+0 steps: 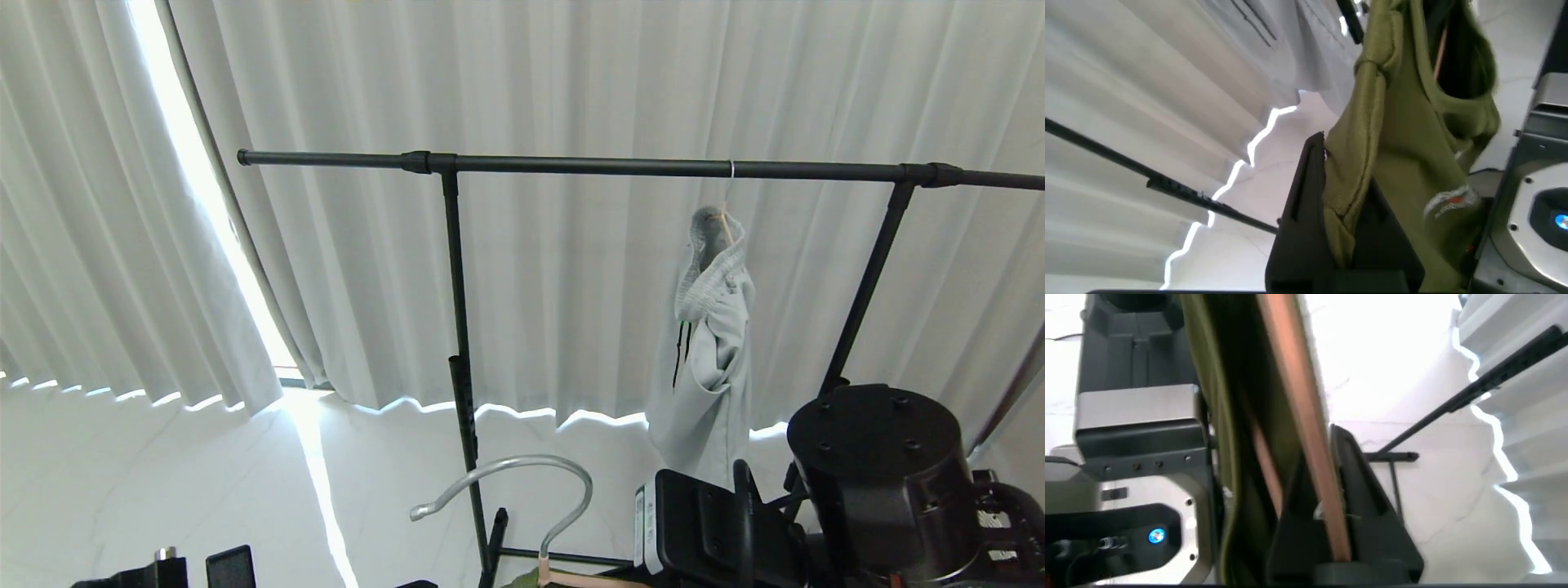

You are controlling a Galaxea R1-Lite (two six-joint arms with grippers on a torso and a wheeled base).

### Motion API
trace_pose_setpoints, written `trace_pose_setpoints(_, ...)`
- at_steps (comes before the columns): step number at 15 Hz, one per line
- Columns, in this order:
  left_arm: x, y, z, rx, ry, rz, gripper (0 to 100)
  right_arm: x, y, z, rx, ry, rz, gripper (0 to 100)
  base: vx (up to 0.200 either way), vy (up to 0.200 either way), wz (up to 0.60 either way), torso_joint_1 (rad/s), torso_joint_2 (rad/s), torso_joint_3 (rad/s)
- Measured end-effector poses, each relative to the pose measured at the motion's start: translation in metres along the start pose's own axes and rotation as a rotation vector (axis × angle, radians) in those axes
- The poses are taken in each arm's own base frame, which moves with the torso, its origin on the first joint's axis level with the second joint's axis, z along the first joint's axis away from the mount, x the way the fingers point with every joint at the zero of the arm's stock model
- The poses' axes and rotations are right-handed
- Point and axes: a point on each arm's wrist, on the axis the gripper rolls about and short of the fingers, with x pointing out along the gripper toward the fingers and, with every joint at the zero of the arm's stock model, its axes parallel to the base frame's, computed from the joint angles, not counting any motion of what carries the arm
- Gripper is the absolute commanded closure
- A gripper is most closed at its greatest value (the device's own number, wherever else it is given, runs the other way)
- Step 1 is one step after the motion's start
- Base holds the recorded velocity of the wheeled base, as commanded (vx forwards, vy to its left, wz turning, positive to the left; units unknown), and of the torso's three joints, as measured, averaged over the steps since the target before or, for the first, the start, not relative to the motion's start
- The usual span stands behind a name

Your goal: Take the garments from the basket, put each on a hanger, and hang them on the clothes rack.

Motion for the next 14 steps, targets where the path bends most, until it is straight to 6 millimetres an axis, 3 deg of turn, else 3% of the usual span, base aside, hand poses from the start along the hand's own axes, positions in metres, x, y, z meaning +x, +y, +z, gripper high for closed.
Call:
trace_pose_setpoints(1, 0.0, 0.0, 0.0, 0.002, 0.002, -0.001, 100, 0.0, -0.001, 0.0, -0.002, -0.001, -0.016, 100, 0.0, 0.0, 0.0, 0.0, 0.0, 0.0)
trace_pose_setpoints(2, 0.001, 0.0, 0.0, 0.005, 0.002, -0.002, 0, 0.001, -0.002, 0.001, -0.005, -0.007, -0.023, 100, 0.0, 0.0, 0.0, 0.0, 0.0, 0.0)
trace_pose_setpoints(9, 0.0, -0.002, -0.011, 0.002, 0.037, -0.002, 0, -0.005, -0.01, 0.003, -0.185, -0.033, -0.058, 100, 0.0, 0.0, 0.0, 0.0, 0.0, 0.0)
trace_pose_setpoints(14, -0.01, -0.001, -0.032, -0.016, 0.083, 0.05, 0, -0.021, -0.019, -0.005, -0.181, -0.026, -0.113, 100, 0.0, 0.0, 0.0, 0.0, 0.0, 0.0)
